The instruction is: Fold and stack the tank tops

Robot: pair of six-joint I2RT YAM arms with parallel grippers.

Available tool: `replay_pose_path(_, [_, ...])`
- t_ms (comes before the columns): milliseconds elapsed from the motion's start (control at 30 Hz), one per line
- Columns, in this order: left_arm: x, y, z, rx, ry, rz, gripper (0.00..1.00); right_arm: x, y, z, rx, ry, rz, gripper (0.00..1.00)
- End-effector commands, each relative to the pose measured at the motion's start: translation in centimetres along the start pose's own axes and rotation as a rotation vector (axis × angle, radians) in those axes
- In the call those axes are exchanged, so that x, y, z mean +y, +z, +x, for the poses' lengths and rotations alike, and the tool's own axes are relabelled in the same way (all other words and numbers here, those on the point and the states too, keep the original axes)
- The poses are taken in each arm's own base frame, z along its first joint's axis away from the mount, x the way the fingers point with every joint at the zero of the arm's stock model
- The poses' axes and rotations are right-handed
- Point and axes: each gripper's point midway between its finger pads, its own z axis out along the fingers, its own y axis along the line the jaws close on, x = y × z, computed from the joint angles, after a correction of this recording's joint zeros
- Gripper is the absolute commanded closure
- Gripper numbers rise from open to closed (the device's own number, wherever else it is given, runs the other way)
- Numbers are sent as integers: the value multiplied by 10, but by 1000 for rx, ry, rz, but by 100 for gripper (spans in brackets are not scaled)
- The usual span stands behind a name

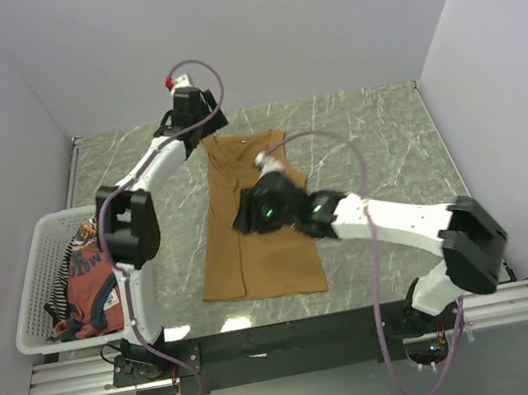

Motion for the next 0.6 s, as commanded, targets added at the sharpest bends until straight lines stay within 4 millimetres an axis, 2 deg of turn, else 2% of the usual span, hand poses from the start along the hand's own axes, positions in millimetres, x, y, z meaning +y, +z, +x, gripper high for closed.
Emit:
replay_pose_path(0, [-66,-81,-94,-229,-93,226,25,-71,-23,-55,-112,71,152,44])
replay_pose_path(33, [-62,-84,-85,-209,-112,214,25,-83,-24,-60,-103,88,163,44])
replay_pose_path(67, [-66,-98,-82,-202,-130,214,26,-97,-26,-65,-102,98,192,44])
replay_pose_path(100, [-66,-102,-76,-192,-172,208,27,-125,-28,-81,-122,141,244,44])
replay_pose_path(133, [-57,-101,-52,-149,-184,175,28,-134,-28,-87,-121,151,253,45])
replay_pose_path(167, [-65,-115,-44,-138,-198,186,30,-148,-29,-93,-122,165,282,45])
replay_pose_path(200, [-58,-114,-20,-97,-212,151,32,-174,-28,-100,-120,188,335,45])
replay_pose_path(233, [-57,-120,-8,-80,-223,137,34,-186,-29,-110,-130,202,356,46])
replay_pose_path(267, [-71,-138,2,-65,-227,170,35,-195,-29,-112,-118,203,367,46])
replay_pose_path(300, [-76,-146,11,-55,-235,191,37,-209,-23,-111,-100,215,394,47])
replay_pose_path(333, [-64,-147,37,-18,-230,152,37,-224,-25,-123,-119,237,419,47])
replay_pose_path(367, [-80,-169,47,-6,-225,202,38,-229,-23,-122,-95,236,419,48])
replay_pose_path(400, [-75,-172,71,33,-212,200,40,-239,-17,-119,-71,246,434,48])
replay_pose_path(433, [-77,-180,82,45,-205,205,40,-242,-15,-125,-74,247,433,49])
replay_pose_path(467, [-90,-196,95,63,-185,246,41,-248,-14,-128,-73,247,436,49])
replay_pose_path(533, [-87,-206,127,114,-156,234,43,-253,-5,-128,-55,251,429,49])
replay_pose_path(567, [-99,-220,143,133,-126,264,45,-255,-2,-130,-55,250,428,50])
